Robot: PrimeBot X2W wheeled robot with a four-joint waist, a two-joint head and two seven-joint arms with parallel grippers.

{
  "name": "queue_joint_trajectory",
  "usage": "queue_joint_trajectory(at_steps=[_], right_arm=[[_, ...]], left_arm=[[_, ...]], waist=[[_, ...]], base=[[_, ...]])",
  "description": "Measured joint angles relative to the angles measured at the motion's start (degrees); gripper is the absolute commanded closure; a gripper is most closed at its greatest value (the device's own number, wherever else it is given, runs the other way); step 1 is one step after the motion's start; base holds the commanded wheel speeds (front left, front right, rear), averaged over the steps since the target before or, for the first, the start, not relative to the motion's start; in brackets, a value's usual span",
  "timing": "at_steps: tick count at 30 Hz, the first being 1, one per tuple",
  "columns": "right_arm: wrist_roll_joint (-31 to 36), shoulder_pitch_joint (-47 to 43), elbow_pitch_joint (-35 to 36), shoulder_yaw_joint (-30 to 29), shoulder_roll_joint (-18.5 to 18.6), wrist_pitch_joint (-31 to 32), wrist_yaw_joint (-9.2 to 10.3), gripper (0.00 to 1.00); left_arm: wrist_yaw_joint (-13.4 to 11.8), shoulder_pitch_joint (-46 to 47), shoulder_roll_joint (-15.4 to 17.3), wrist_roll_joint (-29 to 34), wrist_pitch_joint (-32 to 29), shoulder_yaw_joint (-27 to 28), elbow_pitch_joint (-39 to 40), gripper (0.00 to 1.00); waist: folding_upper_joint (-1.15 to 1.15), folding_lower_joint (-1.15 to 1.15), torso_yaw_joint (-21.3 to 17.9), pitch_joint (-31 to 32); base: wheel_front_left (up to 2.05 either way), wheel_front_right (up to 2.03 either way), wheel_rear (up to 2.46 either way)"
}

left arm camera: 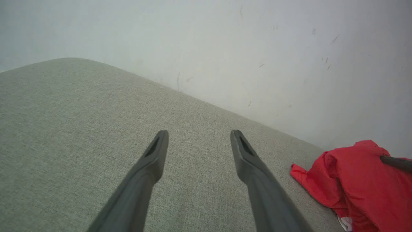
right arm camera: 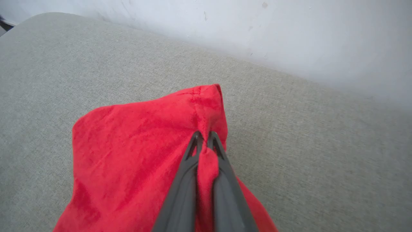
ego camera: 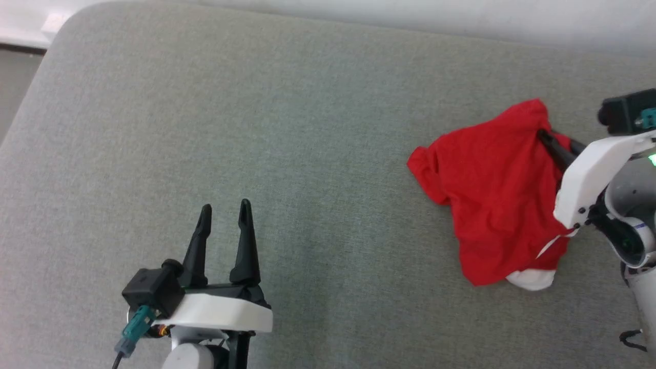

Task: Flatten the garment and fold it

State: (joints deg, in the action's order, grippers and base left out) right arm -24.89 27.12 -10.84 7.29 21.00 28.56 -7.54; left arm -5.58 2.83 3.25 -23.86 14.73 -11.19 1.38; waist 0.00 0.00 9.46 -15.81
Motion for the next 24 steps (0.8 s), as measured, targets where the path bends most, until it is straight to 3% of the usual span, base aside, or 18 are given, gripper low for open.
queue_joint_trajectory(at_steps=[7,15,20,24], right_arm=[[-0.5,0.8,6.1,-2.6,0.5,-1.8,0.00,1.00],[0.2,0.8,18.1,-5.4,1.3,1.5,0.00,1.00],[0.1,-1.3,24.7,0.2,0.7,3.6,0.00,1.00],[-0.8,-6.9,24.8,7.6,-1.0,3.7,0.00,1.00]], left_arm=[[0.0,-1.0,0.0,0.3,0.0,1.2,0.2,0.00],[0.0,-2.8,0.0,0.3,0.0,1.3,0.3,0.00],[-0.1,-2.8,0.0,0.3,0.0,1.3,0.8,0.00],[0.0,-2.7,0.0,0.2,0.0,0.5,0.6,0.00]], waist=[[0.00,-0.01,-2.9,3.6],[0.00,-0.01,-6.0,6.6],[0.00,-0.02,-7.4,6.9],[0.00,0.00,-7.7,5.8]], base=[[0.00,0.00,0.00],[0.00,0.00,0.00],[0.00,0.00,0.00],[0.00,0.00,0.00]])
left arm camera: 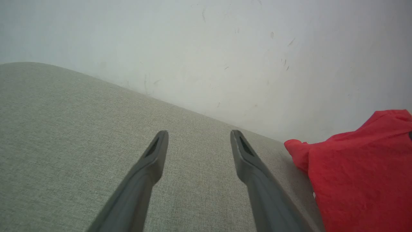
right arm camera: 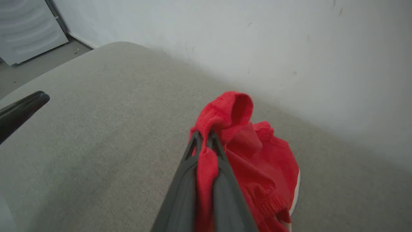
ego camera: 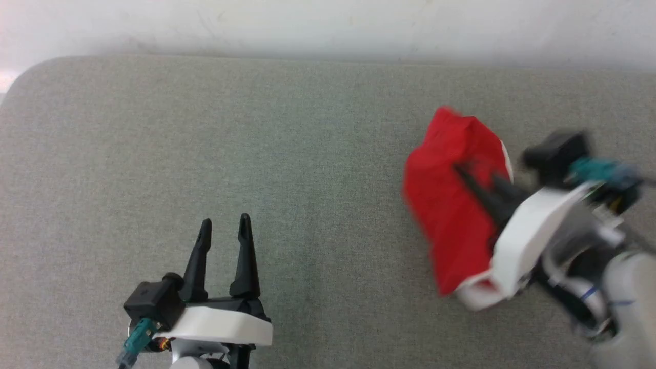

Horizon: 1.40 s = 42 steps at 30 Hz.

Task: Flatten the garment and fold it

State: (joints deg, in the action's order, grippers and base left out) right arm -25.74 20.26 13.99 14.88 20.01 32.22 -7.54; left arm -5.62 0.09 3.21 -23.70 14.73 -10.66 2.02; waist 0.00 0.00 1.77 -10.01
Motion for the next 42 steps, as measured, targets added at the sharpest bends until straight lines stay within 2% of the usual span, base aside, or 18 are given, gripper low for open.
queue_joint_trajectory(at_steps=[5,10,11,12,13,16,19,25,33,36,42], right_arm=[[-0.2,-4.9,-4.5,8.7,-1.7,-3.6,0.00,1.00],[-0.6,-5.5,-9.6,15.1,-4.4,-7.9,0.00,1.00],[-0.6,-5.5,-10.4,16.4,-4.7,-8.6,0.00,0.69],[-0.6,-5.4,-11.2,17.4,-4.8,-9.1,0.00,0.27],[-0.6,-5.3,-11.9,18.4,-4.8,-9.1,0.00,0.00],[-1.3,-4.9,-13.1,19.2,-4.8,-9.7,0.00,0.00],[-1.5,-3.6,-12.9,16.5,-4.7,-11.2,0.00,0.00],[0.0,-5.4,-10.1,2.7,-5.5,-12.6,0.01,0.00],[7.0,-16.5,-4.5,-12.9,-5.6,-7.8,0.00,0.00],[8.8,-19.5,-4.6,-15.2,-5.8,-6.3,0.00,0.00],[10.1,-20.0,-9.1,-14.0,-6.7,-6.4,0.00,0.00]], left_arm=[[0.3,0.8,0.0,-0.1,0.0,-0.9,-1.1,0.00],[0.5,1.6,0.0,-0.5,0.0,-1.0,-1.8,0.00],[0.5,1.6,0.0,-0.5,0.0,-0.9,-2.0,0.00],[0.5,1.6,0.0,-0.5,0.0,-0.9,-2.1,0.00],[0.5,1.6,0.0,-0.5,0.0,-0.9,-2.3,0.00],[0.5,1.6,0.0,-0.6,0.0,-1.0,-2.8,0.00],[0.5,1.6,0.0,-1.0,0.0,-0.9,-3.0,0.00],[0.5,1.5,0.0,-1.0,0.0,-0.7,-3.1,0.00],[0.5,1.2,0.0,-1.0,0.0,-0.4,-2.6,0.00],[0.5,1.2,0.0,-1.0,0.0,-0.4,-2.6,0.00],[0.5,1.5,0.5,-0.8,0.0,-0.5,-2.2,0.00]], waist=[[0.00,0.00,0.6,-1.5],[0.00,0.01,1.9,-2.5],[0.00,0.00,2.1,-2.6],[0.00,0.00,2.4,-2.7],[0.00,0.00,2.6,-2.7],[0.00,0.01,3.1,-2.6],[0.00,0.00,3.2,-2.0],[0.00,0.00,3.1,-0.7],[0.00,0.00,2.1,-0.6],[0.00,0.00,2.0,-1.0],[0.00,0.00,1.8,-2.1]], base=[[0.00,0.00,0.00],[0.00,0.00,0.00],[0.00,0.00,0.00],[0.00,0.00,0.00],[0.00,0.00,0.00],[0.00,0.00,0.00],[0.00,0.00,0.00],[0.00,0.00,0.00],[0.00,0.00,0.00],[0.00,0.00,0.00],[0.00,0.00,0.00]])
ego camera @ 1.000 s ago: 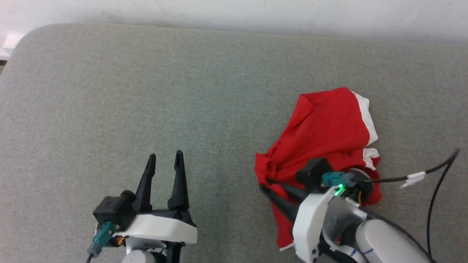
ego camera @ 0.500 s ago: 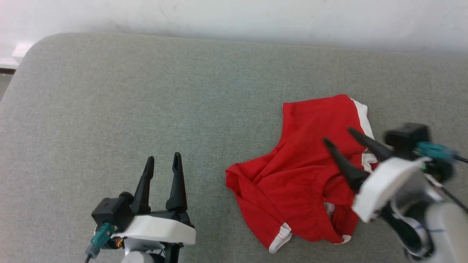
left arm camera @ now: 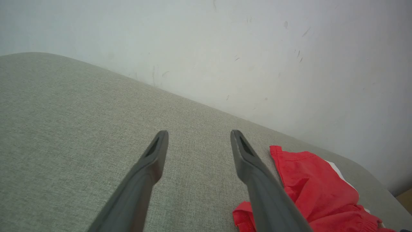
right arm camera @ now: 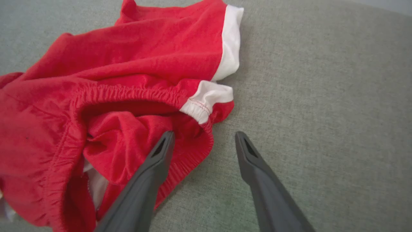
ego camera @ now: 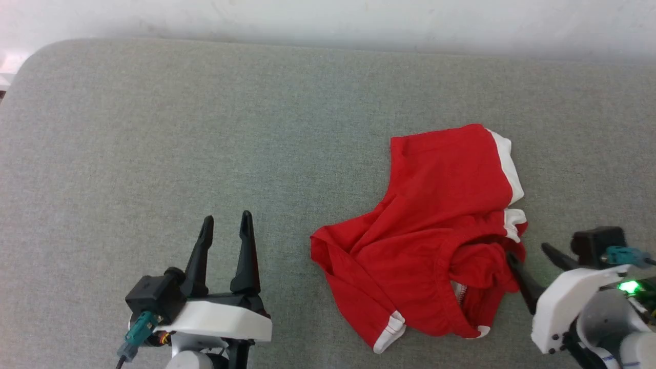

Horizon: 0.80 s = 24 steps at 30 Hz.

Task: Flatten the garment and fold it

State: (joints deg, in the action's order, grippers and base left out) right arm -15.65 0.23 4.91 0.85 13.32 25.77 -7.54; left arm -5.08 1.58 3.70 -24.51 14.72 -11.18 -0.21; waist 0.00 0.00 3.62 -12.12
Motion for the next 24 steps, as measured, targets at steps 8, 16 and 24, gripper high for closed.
queue_joint_trajectory(at_steps=[8,16,24], right_arm=[[1.9,5.3,-11.9,3.0,-1.0,-3.9,0.00,0.91],[1.0,7.9,-10.2,2.5,0.5,-5.7,0.00,1.00],[-0.1,15.9,-5.2,-0.1,13.3,-1.0,0.00,1.00]], left_arm=[[0.0,0.2,0.6,0.5,-0.6,-0.6,0.5,0.00],[0.0,-0.1,0.9,0.6,-0.6,-0.5,0.6,0.00],[-0.1,0.1,0.9,0.4,-0.5,-1.2,0.7,0.00]], waist=[[0.00,0.00,1.0,-0.6],[0.00,0.00,1.6,0.5],[0.00,0.00,1.6,-0.3]], base=[[0.00,0.00,0.00],[0.00,0.00,0.00],[0.00,0.00,0.00]])
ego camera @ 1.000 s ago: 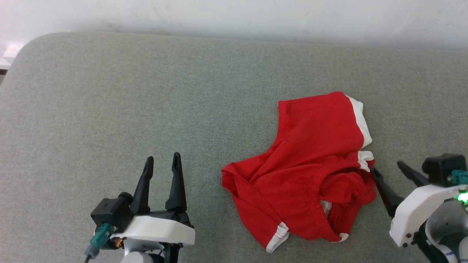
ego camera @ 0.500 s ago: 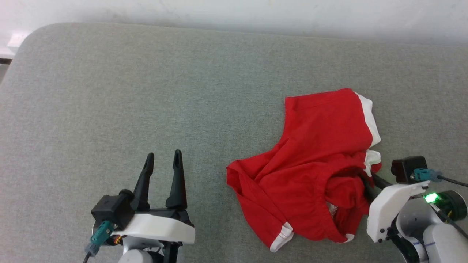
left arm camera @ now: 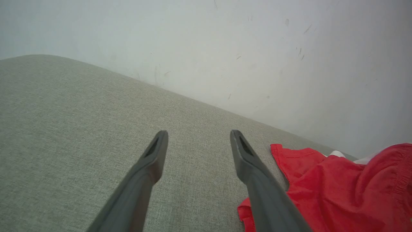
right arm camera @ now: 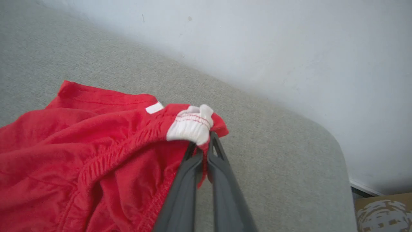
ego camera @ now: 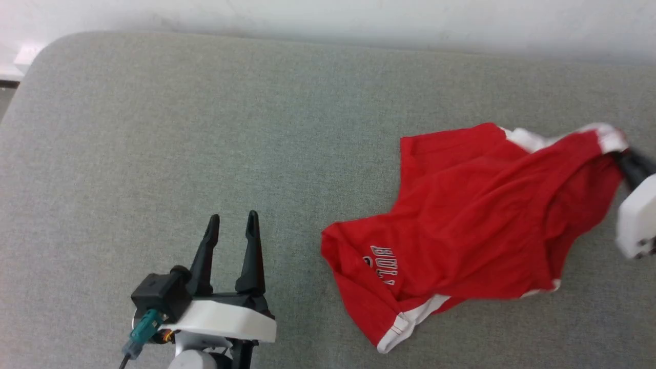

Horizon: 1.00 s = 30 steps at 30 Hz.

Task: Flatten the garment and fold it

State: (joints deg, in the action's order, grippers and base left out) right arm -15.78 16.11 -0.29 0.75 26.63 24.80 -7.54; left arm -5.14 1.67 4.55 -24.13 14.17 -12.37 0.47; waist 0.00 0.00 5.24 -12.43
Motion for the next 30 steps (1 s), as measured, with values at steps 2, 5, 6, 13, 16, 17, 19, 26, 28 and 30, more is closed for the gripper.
queue_joint_trajectory(at_steps=[2,5,6,13,16,17,19,26,28,30], right_arm=[[-0.2,2.6,-0.8,0.0,3.6,0.4,0.00,1.00],[0.4,6.0,-4.0,0.0,7.6,-0.3,0.00,1.00],[1.1,7.1,-5.4,0.0,8.5,-1.0,-0.01,1.00],[6.9,10.8,-17.3,0.8,10.0,-1.8,-0.01,0.00],[6.7,10.9,-19.7,0.9,8.1,-1.4,-0.01,0.00],[6.6,10.9,-19.7,0.7,7.3,-1.9,-0.01,0.00],[6.6,11.0,-19.3,0.4,6.4,-3.8,-0.01,0.00],[4.3,9.9,-11.0,-2.1,0.8,-10.1,-0.01,0.00],[2.2,7.7,-7.0,-1.1,-1.9,-10.2,0.00,0.00],[0.4,4.5,-3.0,0.8,-4.1,-9.4,-0.01,0.00]], left_arm=[[0.0,0.4,-0.1,0.0,0.1,-0.4,-0.1,0.00],[0.1,1.8,-0.4,0.0,0.1,-0.7,-0.4,0.00],[0.1,2.2,-0.4,0.0,0.1,-0.8,-0.5,0.00],[0.5,4.1,-0.6,0.0,0.5,-1.0,-1.5,0.00],[0.5,4.6,-0.7,0.0,0.5,-0.9,-1.7,0.00],[0.5,4.6,-0.7,0.1,0.5,-0.9,-1.8,0.00],[0.6,4.6,-0.7,0.3,0.5,-0.9,-2.1,0.00],[0.6,4.3,-0.6,0.5,0.5,-0.2,-2.6,0.00],[0.6,3.8,-0.6,0.5,0.6,0.0,-2.7,0.00],[0.6,3.0,-0.6,0.5,0.6,0.1,-2.7,0.00]], waist=[[0.00,0.00,0.2,-0.8],[0.00,0.01,0.7,-2.2],[0.00,0.01,0.9,-2.8],[0.00,0.01,2.0,-6.5],[0.00,0.02,2.2,-7.4],[0.00,0.02,2.1,-7.4],[0.00,0.02,1.9,-7.1],[0.00,0.00,0.7,-4.0],[0.00,0.00,0.2,-2.8],[0.00,0.00,-0.2,-1.7]], base=[[0.00,0.00,0.00],[0.00,0.00,0.00],[0.00,0.00,0.00],[0.00,0.00,0.00],[0.00,0.00,0.00],[0.00,0.00,0.00],[0.00,0.00,0.00],[0.00,0.00,0.00],[0.00,0.00,0.00],[0.00,0.00,0.00]])
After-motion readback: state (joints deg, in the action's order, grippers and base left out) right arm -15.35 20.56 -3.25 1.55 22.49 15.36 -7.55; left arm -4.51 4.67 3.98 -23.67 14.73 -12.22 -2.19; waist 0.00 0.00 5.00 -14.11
